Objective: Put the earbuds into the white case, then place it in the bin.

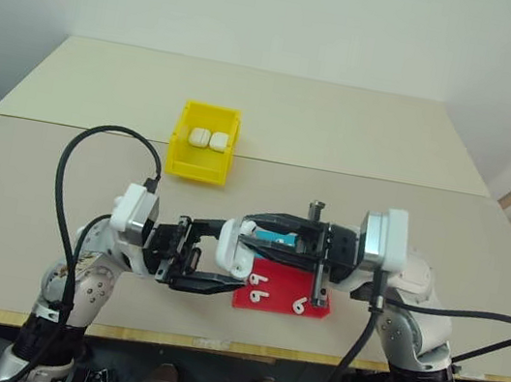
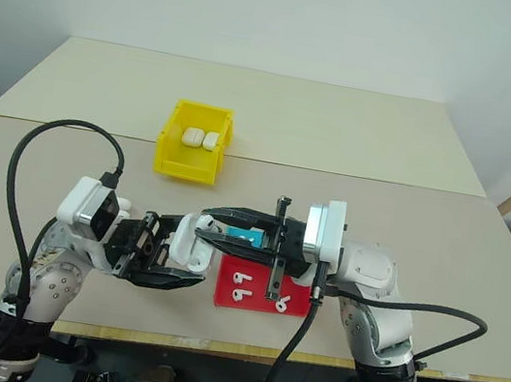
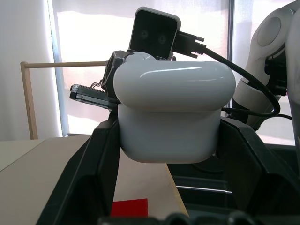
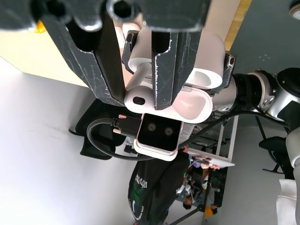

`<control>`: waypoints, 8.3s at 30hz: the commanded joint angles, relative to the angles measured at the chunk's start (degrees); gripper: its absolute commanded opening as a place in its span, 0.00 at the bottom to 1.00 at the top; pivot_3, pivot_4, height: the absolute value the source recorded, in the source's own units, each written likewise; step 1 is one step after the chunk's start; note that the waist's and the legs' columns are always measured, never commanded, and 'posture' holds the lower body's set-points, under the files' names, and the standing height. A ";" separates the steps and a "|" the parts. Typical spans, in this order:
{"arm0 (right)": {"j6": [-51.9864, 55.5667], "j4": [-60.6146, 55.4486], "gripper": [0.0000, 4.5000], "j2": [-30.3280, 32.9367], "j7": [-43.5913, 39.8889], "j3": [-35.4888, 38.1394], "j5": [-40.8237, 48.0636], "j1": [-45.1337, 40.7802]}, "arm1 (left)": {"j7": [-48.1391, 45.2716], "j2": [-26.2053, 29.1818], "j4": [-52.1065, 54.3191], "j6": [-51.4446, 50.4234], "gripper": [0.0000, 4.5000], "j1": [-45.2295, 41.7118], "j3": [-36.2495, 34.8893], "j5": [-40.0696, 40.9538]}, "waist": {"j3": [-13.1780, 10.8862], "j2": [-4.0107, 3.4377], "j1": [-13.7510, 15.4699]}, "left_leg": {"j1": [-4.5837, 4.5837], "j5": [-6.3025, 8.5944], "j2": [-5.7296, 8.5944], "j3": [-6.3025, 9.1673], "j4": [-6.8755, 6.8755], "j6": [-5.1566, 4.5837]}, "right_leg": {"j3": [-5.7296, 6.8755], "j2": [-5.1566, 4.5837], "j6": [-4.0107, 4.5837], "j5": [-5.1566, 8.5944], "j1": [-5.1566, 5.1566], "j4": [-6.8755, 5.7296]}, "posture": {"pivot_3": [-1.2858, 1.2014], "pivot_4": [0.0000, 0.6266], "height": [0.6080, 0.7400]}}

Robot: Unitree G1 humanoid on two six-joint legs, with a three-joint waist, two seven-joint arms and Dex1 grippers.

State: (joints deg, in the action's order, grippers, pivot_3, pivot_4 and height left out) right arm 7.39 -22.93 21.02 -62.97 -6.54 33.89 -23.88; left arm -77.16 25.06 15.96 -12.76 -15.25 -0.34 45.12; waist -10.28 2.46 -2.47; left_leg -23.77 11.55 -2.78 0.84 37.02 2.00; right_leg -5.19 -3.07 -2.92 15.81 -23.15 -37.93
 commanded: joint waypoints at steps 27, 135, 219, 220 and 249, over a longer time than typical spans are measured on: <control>15.13 2.08 0.52 15.03 6.74 7.96 4.54 -7.84 | -0.85 2.10 1.14 0.81 0.63 1.03 -2.53 0.93 | 0.00 0.00 0.01 | 0.01 0.00 0.01 -0.01 0.00 0.00 | -0.01 0.00 0.01 0.00 0.00 0.00 | 0.52 0.24 1.00; 28.01 43.76 0.40 4.98 -17.54 -37.70 -52.81 -43.36 | -1.22 13.35 6.42 1.21 0.63 20.25 -18.19 2.25 | -0.11 -0.17 -0.24 | -0.07 0.00 -0.05 -0.13 -0.10 0.01 | 0.00 -0.02 0.15 -0.03 -0.35 -0.15 | 0.52 0.24 1.00; 45.55 -9.69 0.28 -3.73 7.37 25.98 3.15 -14.58 | 5.24 6.43 7.25 -1.85 0.63 4.71 -5.82 2.94 | -0.11 -0.18 -0.19 | -0.02 0.00 -0.02 0.05 -0.07 0.01 | 0.07 0.01 0.12 -0.03 -0.08 -0.12 | 0.52 0.24 1.00; 45.04 -10.27 0.28 -4.16 8.46 26.09 4.89 -13.91 | 5.52 6.24 7.54 -1.89 0.63 4.74 -5.55 2.82 | -0.11 -0.18 -0.16 | -0.02 0.00 -0.02 0.05 -0.07 0.01 | 0.08 0.01 0.12 -0.03 -0.08 -0.12 | 0.52 0.24 1.00; 31.70 -12.99 0.28 0.67 10.82 11.30 20.02 -1.86 | 3.38 0.25 0.41 0.03 0.63 -3.21 -0.32 -0.71 | -0.11 -0.17 -0.02 | -0.02 -0.01 -0.01 0.10 -0.06 0.01 | 0.09 0.04 0.10 -0.02 -0.03 -0.06 | 0.52 0.24 1.00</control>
State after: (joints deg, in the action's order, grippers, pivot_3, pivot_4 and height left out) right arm 41.08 -34.74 21.19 -52.00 4.79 53.04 -25.90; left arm -73.29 25.55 15.78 -13.70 -17.65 -0.82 44.16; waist -10.39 2.29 -2.49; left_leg -23.79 11.55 -2.80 0.95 36.96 2.01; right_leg -5.10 -3.04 -2.82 15.79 -23.18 -37.99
